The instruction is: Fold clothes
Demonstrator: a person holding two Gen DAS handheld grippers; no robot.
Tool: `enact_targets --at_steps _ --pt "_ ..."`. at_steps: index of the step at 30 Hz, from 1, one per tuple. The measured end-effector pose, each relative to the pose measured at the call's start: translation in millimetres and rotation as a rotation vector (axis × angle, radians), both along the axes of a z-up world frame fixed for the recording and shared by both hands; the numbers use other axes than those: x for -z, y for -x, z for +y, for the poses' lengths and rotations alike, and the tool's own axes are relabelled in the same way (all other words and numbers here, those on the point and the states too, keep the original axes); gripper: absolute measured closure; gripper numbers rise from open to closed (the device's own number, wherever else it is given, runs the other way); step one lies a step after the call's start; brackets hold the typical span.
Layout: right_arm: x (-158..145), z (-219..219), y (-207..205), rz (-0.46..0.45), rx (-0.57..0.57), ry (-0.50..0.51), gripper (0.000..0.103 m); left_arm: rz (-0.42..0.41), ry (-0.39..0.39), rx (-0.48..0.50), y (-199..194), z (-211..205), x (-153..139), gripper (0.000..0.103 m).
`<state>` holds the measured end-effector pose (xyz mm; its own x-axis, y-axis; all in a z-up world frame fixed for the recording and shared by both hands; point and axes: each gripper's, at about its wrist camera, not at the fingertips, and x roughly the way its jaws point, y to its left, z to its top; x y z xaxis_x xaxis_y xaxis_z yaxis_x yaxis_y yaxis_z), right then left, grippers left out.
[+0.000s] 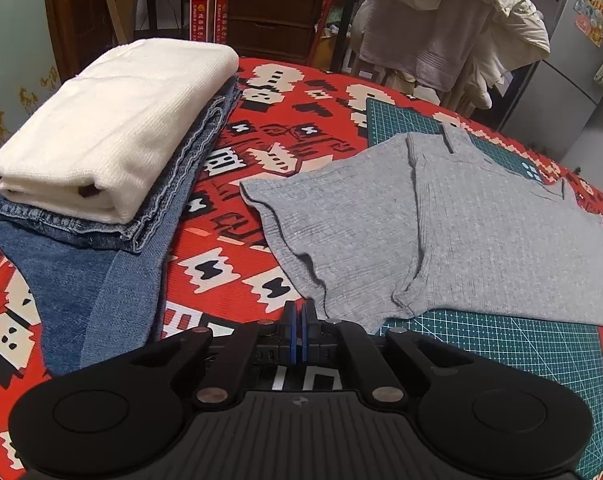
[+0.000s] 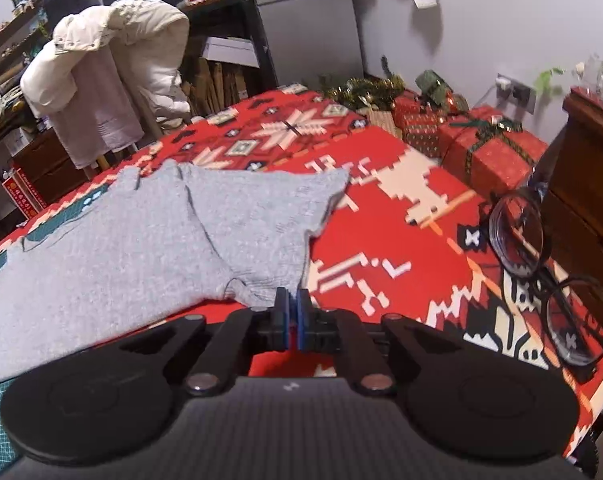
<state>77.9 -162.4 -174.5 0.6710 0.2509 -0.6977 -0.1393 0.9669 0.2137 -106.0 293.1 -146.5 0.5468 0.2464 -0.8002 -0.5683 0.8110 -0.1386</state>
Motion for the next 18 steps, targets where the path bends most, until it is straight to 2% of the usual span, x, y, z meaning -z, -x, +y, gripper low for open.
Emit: enact_targets --at_steps 2,5,7,8,9,10,12,16,18 --pt "-7 4 4 -0.025 -0.01 0.016 0.093 -0.01 0.005 0.001 3 1 -2 0.101" --pt "-19 9 12 -0.066 -0.029 0.048 0.092 -0.02 -0.006 0.004 8 1 -5 0.099" --pt "-26 12 18 -0.088 -0.045 0.062 0.088 -0.029 -0.013 0.011 12 0 -7 0.098" --pt "-30 15 23 -0.097 -0.055 0.066 0.082 -0.033 -0.018 0.013 15 0 -9 0.098" --pt "-32 17 27 -0.104 -0.064 0.07 0.074 -0.036 -0.027 0.015 17 -2 -10 0.094" --pt "-35 19 31 -0.11 -0.075 0.072 0.071 -0.04 -0.04 0.021 20 -4 -13 0.092" --pt "-40 27 42 -0.125 -0.108 0.067 0.065 -0.056 -0.064 0.04 26 -10 -19 0.077" --pt "-43 50 66 -0.146 -0.192 0.074 0.054 -0.093 -0.12 0.074 39 -25 -29 0.062" --pt "-43 65 81 -0.162 -0.242 0.077 0.037 -0.108 -0.144 0.089 45 -34 -33 0.05"
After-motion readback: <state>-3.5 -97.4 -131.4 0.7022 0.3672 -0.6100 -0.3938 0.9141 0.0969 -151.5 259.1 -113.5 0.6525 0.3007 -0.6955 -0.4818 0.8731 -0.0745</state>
